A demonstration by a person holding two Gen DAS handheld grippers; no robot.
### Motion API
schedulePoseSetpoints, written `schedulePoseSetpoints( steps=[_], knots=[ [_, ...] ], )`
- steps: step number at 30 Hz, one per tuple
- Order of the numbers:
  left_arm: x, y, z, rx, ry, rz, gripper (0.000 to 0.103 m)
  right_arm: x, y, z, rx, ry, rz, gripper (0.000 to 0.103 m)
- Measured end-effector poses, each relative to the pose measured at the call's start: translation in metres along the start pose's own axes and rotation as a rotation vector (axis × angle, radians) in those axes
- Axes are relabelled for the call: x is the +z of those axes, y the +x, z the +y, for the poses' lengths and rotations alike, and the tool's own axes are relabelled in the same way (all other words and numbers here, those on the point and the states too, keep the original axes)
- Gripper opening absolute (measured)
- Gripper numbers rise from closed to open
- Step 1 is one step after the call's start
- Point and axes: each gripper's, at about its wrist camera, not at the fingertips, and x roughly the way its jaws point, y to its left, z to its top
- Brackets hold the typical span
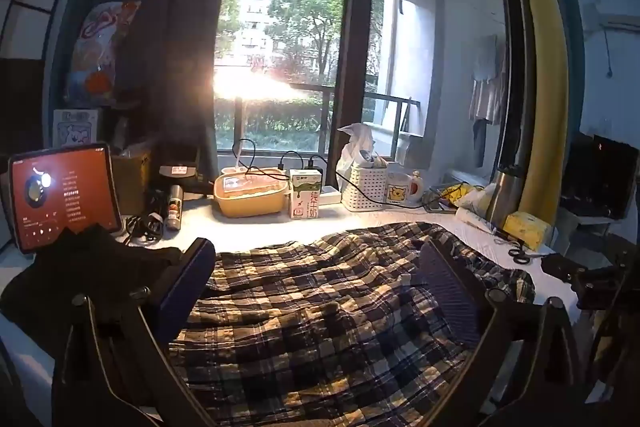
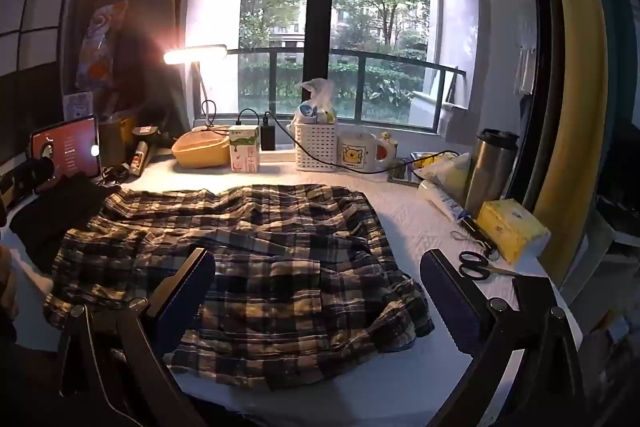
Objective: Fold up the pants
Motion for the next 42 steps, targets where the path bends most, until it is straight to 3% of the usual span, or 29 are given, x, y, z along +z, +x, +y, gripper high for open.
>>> schedulePoseSetpoints(
  steps=[5, 6, 12, 42],
  knots=[
    [0.0, -0.007, -0.011, -0.001, 0.092, -0.017, 0.101, 0.0, 0.002, 0.0, -0.009, -0.017, 0.036, 0.103],
    [0.004, -0.001, -0.016, 0.001, 0.104, 0.01, 0.101, 0.0, 0.003, 0.0, -0.006, -0.018, 0.045, 0.103],
    [0.0, -0.005, -0.02, -0.01, 0.101, 0.007, 0.101, 0.0, 0.005, 0.016, -0.006, -0.015, 0.048, 0.103],
    [0.001, -0.004, -0.018, -0.015, 0.106, 0.04, 0.101, 0.002, 0.0, 0.011, 0.015, -0.002, 0.037, 0.103]
  ],
)
